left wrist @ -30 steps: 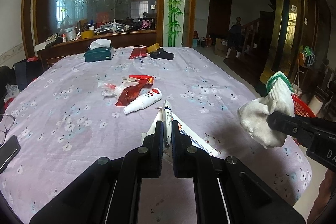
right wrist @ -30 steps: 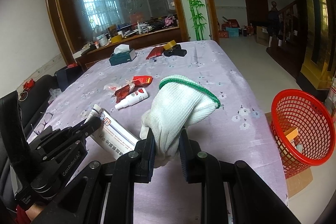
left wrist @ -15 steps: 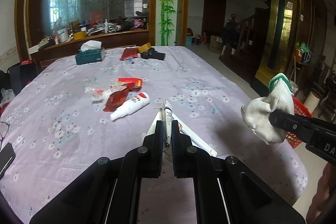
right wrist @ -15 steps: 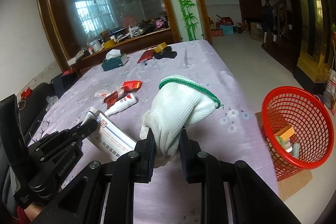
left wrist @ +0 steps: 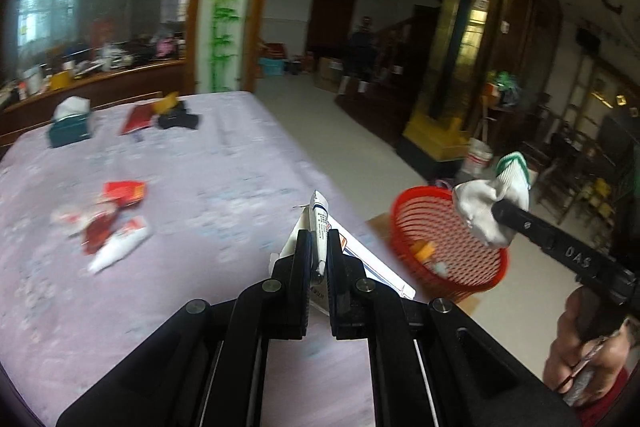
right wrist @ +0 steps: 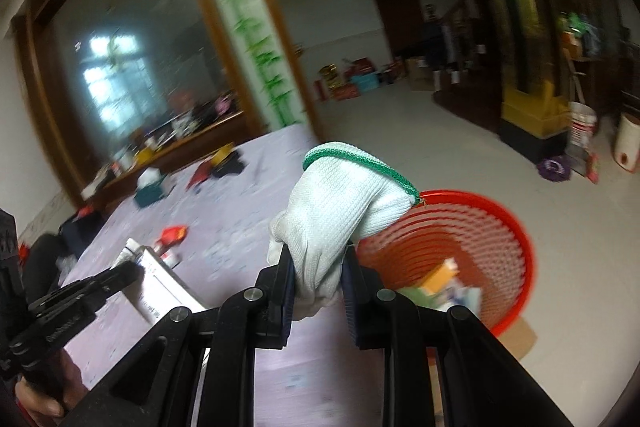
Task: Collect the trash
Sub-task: 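Carry the leaflet and glove over the wastebasket and open both tools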
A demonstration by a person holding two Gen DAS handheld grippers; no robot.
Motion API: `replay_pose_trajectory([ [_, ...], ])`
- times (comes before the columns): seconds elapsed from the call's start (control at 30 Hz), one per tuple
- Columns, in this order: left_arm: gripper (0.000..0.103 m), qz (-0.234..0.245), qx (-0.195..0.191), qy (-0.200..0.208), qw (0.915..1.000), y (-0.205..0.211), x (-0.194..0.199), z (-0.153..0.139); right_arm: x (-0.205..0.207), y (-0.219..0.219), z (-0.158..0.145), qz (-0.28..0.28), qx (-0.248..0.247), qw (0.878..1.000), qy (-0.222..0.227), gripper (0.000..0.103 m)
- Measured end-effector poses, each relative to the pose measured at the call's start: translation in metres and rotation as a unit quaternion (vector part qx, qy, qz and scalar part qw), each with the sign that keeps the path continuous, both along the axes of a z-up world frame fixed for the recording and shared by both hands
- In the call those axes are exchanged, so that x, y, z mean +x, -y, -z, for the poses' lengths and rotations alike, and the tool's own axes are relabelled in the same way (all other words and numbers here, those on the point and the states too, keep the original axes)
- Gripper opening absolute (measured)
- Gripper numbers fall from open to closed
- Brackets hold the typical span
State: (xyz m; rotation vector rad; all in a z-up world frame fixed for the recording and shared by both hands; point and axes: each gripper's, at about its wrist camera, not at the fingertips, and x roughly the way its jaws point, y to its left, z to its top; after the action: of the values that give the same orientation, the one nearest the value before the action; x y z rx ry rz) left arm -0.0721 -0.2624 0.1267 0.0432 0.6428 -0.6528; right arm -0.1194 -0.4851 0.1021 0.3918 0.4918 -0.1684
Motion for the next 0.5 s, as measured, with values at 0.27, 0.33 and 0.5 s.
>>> replay_pose_trajectory([
  [0.27,0.006,0.044,-0.005,-0.012,0.999,0.084,0.015,0.0,-0.008,0.06,0.014,0.052,0.014,0.998,-0.016,0.023],
  [0.33,0.007,0.049,-0.007,-0.014,0.9987,0.104,0.019,0.004,-0.007,0.072,0.018,0.062,0.016,0.998,-0.02,0.024],
  [0.5,0.007,0.06,0.003,-0.018,0.998,0.148,0.026,0.02,-0.007,0.097,0.023,0.081,0.024,0.996,-0.024,0.026],
])
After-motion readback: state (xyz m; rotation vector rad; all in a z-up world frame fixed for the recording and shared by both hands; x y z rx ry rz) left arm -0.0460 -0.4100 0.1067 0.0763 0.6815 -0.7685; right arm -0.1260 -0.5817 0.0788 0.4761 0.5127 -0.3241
